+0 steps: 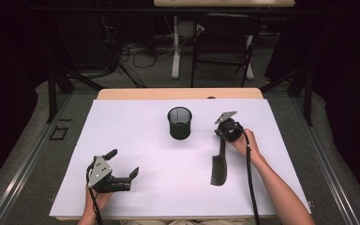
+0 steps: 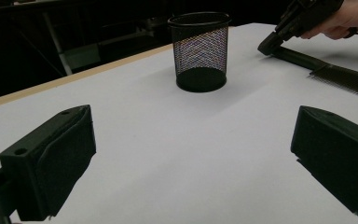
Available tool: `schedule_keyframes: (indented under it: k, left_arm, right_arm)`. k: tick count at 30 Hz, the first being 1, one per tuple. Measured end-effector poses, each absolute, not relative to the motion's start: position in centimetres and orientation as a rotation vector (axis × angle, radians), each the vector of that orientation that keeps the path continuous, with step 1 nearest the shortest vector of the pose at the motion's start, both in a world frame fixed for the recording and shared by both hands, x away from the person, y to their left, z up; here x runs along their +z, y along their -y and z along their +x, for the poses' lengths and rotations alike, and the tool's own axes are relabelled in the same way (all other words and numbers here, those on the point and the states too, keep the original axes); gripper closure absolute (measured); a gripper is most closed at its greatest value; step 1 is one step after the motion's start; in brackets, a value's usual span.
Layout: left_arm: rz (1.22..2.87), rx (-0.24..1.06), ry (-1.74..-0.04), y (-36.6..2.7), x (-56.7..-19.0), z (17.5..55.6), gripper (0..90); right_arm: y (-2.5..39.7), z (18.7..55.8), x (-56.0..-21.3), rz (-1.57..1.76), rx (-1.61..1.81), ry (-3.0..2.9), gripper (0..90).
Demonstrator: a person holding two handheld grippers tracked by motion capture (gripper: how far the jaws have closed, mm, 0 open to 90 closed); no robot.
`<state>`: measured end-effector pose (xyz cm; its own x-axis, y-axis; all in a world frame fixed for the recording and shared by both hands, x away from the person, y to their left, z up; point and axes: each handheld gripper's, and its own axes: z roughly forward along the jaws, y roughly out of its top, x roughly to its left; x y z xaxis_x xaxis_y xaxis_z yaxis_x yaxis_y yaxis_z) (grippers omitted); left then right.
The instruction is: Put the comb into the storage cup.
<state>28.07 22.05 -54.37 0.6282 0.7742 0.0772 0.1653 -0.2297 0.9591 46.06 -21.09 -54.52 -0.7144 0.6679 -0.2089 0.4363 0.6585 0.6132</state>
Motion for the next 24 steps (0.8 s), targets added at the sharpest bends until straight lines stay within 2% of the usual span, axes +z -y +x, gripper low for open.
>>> schedule_keyframes:
  k: [24]
  left_arm:
    - [1.738,0.685,-0.763,-22.2,-54.3,28.0,0.0]
  right_arm:
    - [23.4,45.8,-54.1,0.986,0.65,-2.448,90.0]
